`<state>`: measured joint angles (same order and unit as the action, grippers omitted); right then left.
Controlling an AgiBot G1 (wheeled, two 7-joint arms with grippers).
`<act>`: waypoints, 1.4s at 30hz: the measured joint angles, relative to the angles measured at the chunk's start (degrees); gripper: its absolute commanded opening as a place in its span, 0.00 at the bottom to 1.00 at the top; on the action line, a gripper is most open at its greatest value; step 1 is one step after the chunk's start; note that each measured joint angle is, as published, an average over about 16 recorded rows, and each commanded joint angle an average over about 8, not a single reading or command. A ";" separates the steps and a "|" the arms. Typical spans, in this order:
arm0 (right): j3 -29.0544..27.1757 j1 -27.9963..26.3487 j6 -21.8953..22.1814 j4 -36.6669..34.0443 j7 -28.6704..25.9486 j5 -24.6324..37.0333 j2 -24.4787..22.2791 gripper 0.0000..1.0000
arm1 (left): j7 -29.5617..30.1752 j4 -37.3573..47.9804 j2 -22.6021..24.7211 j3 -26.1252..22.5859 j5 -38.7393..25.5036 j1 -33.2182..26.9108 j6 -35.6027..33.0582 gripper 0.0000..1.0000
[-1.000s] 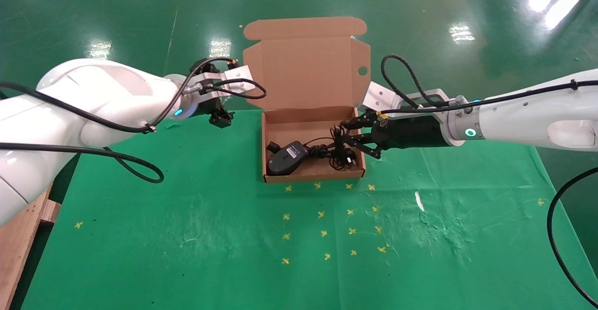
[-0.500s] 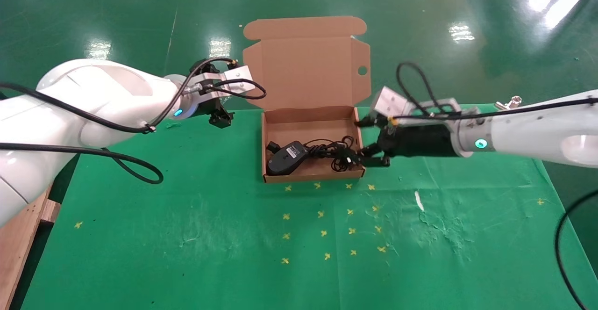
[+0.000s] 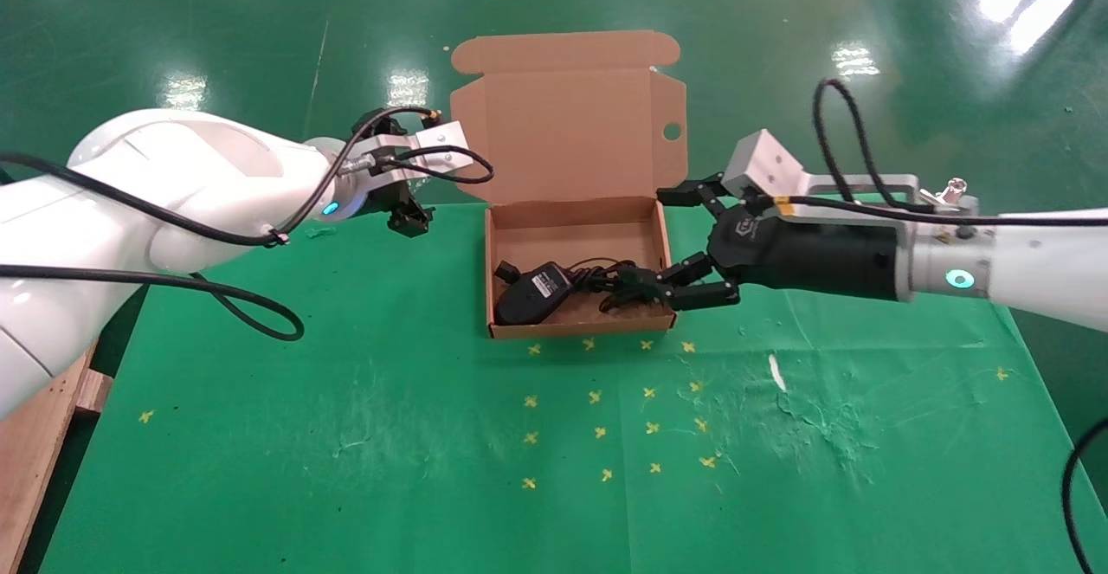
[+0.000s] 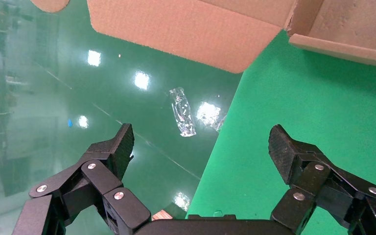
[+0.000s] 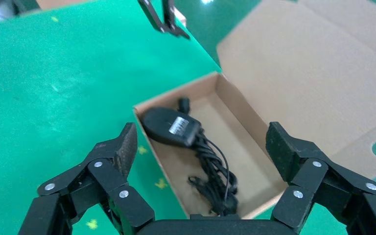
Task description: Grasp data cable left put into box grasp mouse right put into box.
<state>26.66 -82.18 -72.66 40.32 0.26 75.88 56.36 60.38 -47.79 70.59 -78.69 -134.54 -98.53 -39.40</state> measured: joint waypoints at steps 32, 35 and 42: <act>-8.76 16.97 -10.73 27.38 -9.06 -28.00 -17.57 1.00 | -11.78 -6.11 -8.45 14.87 22.00 8.79 -10.97 1.00; -9.44 18.30 -11.57 29.51 -9.77 -30.19 -18.94 1.00 | -14.27 -7.40 -10.23 18.01 26.64 10.64 -13.29 1.00; -10.42 20.21 -12.80 32.60 -10.79 -33.38 -20.94 1.00 | -20.06 -10.41 -14.38 25.33 37.47 14.95 -18.70 1.00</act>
<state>16.24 -61.97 -85.45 72.92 -10.53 42.49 35.42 40.32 -58.21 56.20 -53.36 -97.07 -83.58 -58.11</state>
